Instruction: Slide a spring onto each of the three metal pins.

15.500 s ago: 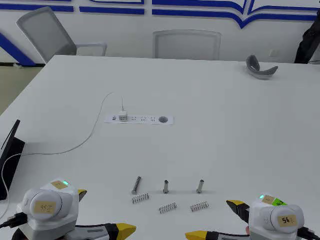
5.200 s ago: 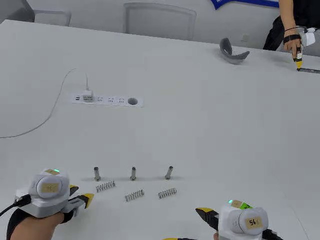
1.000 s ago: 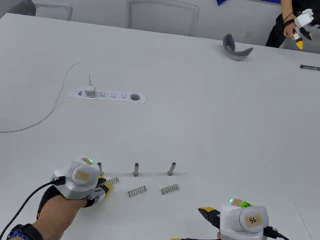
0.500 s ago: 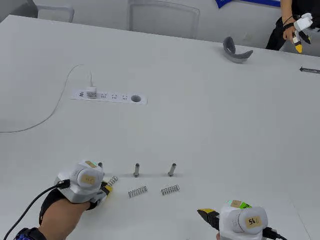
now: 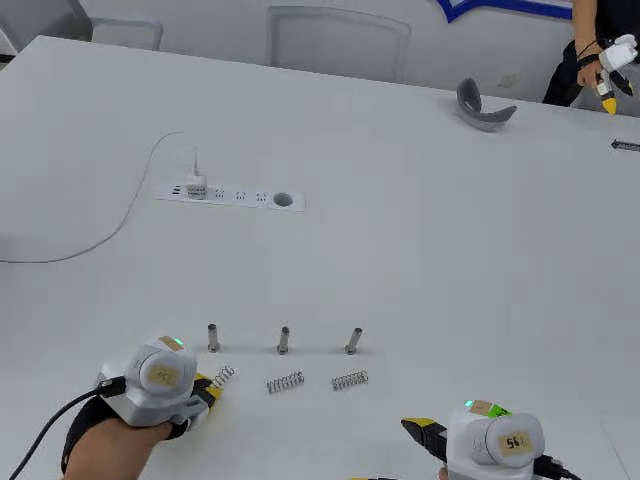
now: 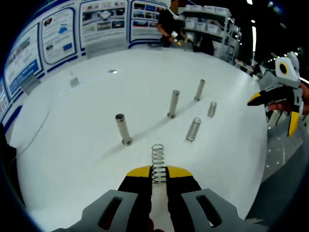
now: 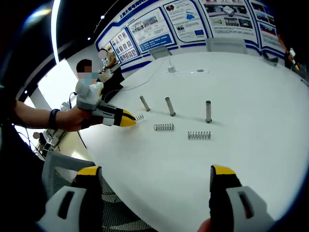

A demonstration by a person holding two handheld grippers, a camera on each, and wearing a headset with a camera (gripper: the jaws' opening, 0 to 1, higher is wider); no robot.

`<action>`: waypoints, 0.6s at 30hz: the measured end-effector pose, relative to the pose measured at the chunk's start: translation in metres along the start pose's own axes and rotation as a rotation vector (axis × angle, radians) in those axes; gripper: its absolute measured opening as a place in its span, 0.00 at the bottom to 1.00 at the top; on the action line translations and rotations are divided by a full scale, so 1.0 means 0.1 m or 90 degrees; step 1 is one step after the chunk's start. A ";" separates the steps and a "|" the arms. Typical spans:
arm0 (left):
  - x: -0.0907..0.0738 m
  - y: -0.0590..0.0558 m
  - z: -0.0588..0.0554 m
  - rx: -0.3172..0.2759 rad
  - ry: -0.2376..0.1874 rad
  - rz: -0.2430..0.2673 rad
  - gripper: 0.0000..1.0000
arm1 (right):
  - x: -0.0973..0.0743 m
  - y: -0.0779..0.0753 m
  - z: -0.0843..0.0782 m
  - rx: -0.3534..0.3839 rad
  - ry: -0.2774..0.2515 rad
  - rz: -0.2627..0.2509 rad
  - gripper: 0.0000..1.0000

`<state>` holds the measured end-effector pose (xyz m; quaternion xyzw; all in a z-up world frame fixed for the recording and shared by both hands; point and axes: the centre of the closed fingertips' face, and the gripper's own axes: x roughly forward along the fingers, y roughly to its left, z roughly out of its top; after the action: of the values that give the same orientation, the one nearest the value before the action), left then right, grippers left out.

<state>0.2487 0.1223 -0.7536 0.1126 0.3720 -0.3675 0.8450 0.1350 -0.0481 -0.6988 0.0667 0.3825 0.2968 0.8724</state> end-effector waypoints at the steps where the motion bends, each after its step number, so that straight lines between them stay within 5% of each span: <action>1: -0.02 0.00 0.00 -0.002 -0.001 -0.001 0.10 | 0.00 0.00 0.00 -0.001 0.000 0.001 0.94; 18: -0.38 0.09 0.01 0.003 -0.024 0.010 0.10 | -0.01 0.02 0.03 -0.001 -0.006 0.008 0.93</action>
<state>0.2384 0.1483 -0.7266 0.1109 0.3544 -0.3636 0.8543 0.1351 -0.0466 -0.6953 0.0700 0.3774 0.3023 0.8725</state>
